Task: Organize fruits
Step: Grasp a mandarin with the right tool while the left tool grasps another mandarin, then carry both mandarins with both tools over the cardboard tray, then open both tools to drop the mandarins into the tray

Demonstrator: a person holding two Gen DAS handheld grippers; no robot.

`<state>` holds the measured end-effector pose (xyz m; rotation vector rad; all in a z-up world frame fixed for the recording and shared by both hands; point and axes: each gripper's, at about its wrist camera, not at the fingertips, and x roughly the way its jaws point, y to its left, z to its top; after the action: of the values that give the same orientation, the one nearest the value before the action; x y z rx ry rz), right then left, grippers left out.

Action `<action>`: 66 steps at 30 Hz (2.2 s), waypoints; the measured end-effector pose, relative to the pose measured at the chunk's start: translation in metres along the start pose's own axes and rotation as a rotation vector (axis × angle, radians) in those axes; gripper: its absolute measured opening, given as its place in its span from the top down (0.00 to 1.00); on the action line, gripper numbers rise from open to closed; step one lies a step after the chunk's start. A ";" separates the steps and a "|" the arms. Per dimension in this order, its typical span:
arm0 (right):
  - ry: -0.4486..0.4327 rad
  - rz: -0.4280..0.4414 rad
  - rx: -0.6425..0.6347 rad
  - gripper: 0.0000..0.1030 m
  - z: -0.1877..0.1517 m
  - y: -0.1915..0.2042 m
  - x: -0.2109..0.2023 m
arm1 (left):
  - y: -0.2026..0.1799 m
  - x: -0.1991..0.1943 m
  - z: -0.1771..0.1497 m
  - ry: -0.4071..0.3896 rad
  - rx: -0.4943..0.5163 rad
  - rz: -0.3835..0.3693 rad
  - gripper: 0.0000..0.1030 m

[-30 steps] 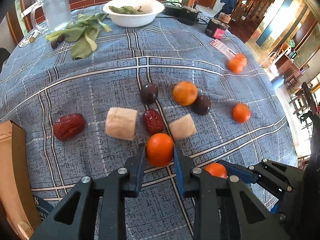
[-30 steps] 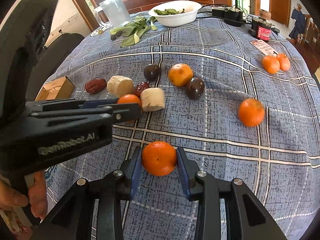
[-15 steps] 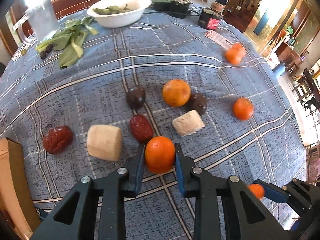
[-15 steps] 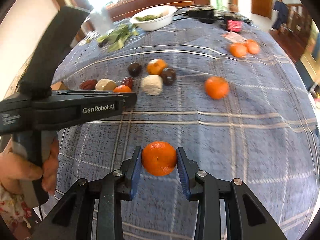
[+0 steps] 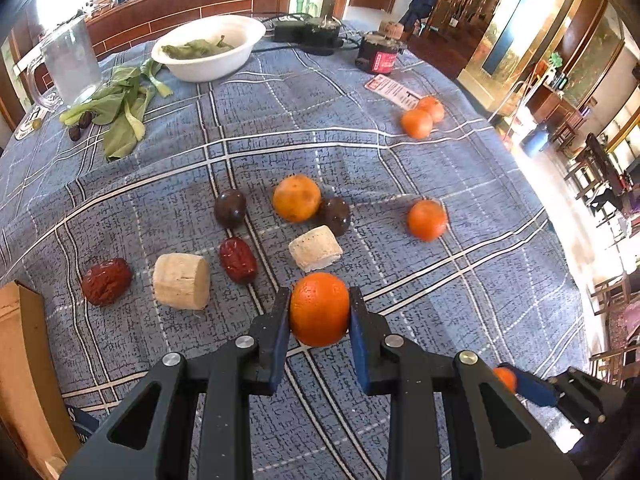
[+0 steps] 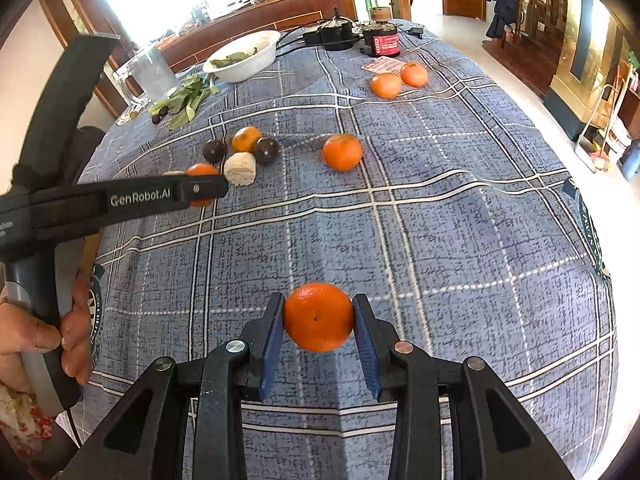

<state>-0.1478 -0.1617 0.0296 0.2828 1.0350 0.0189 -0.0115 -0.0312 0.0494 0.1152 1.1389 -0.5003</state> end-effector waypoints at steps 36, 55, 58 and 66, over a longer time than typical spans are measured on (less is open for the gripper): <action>0.036 0.095 -0.279 0.64 0.000 0.138 0.007 | 0.109 -0.120 -0.070 -0.186 -0.179 0.168 0.75; 0.135 0.391 -0.724 0.63 -0.042 0.339 0.031 | 0.262 -0.171 -0.205 -0.059 -0.519 0.478 0.74; 0.158 0.381 -0.765 0.63 -0.059 0.355 0.039 | 0.265 -0.167 -0.211 -0.039 -0.512 0.476 0.74; 0.160 0.338 -0.808 0.63 -0.078 0.374 0.046 | 0.266 -0.171 -0.201 -0.061 -0.486 0.469 0.57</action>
<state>-0.1470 0.2226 0.0435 -0.2896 1.0466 0.7576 -0.1196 0.3271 0.0732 -0.0566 1.1000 0.1925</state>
